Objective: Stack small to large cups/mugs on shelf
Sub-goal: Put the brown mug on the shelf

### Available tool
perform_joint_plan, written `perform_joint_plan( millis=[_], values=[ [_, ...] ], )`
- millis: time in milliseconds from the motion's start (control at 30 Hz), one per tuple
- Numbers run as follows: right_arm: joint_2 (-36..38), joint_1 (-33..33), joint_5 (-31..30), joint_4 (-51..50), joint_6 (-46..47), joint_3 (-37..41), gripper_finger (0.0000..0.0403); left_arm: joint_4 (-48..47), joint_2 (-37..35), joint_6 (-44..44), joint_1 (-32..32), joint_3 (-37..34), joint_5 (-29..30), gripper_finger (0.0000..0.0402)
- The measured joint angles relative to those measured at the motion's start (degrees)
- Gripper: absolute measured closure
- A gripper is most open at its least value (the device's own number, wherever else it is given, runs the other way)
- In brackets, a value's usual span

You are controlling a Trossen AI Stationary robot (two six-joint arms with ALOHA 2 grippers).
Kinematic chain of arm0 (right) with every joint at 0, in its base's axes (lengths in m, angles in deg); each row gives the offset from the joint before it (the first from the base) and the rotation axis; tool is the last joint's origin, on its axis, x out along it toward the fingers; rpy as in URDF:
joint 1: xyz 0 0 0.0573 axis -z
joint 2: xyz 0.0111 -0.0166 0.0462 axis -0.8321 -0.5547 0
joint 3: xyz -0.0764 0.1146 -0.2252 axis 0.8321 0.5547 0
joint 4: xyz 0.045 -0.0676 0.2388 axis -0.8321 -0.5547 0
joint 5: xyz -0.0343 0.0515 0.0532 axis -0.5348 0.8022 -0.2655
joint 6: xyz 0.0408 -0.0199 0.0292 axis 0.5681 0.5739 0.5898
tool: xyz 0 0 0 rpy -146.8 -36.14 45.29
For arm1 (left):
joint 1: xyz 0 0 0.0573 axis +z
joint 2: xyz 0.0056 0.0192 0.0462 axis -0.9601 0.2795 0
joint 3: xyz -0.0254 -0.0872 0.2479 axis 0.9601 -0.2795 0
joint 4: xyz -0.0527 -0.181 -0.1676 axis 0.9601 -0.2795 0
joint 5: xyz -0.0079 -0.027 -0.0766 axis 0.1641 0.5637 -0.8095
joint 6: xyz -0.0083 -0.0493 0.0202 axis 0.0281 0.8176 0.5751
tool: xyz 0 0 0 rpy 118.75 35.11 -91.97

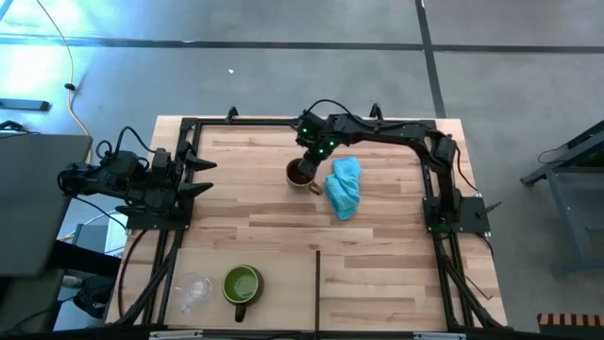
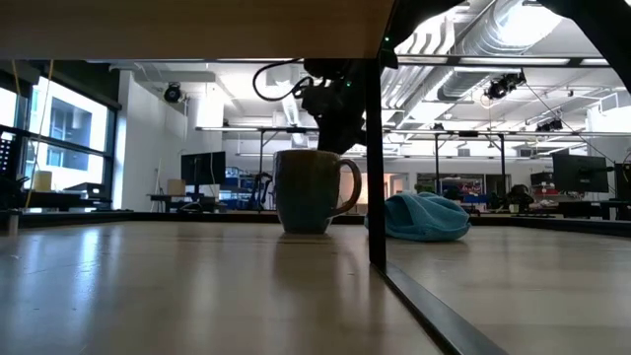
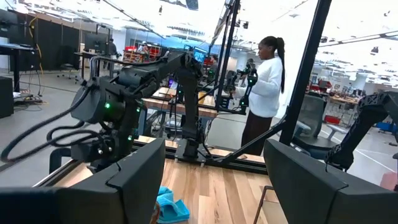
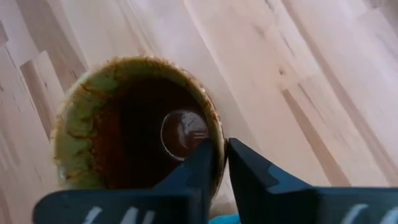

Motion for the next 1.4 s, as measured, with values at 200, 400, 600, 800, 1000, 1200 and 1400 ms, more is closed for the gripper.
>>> perform_joint_plan(
  millis=[200,400,600,800,1000,1200,1400],
  values=[
    [-0.2,0.0,0.9,0.2,-0.9,0.2,0.0328,0.0,0.0,0.3,0.0,0.0,0.0,0.0140],
    [-0.2,0.0,1.4,1.0,-6.3,0.2,0.0322,0.0,0.0,0.4,0.0,0.0,0.0,0.0140],
    [-0.2,0.0,2.4,3.9,-9.2,0.2,0.0322,0.0,0.0,1.2,0.0,0.0,-0.1,0.0140],
    [-0.1,0.1,3.8,5.7,-10.7,0.0,0.0322,0.0,0.0,1.4,0.0,0.0,-1.8,0.0140],
    [-0.1,0.1,3.8,4.7,-11.0,0.0,0.0322,0.0,0.0,1.5,0.0,0.0,-1.9,0.0140],
    [0.0,0.5,3.9,0.5,-8.6,0.0,0.0322,0.0,0.0,1.5,0.0,0.0,-1.9,0.0140],
    [0.2,-0.2,3.9,-3.6,-7.6,-0.1,0.0322,0.0,0.0,1.5,0.0,0.0,-1.9,0.0140]
  ],
)
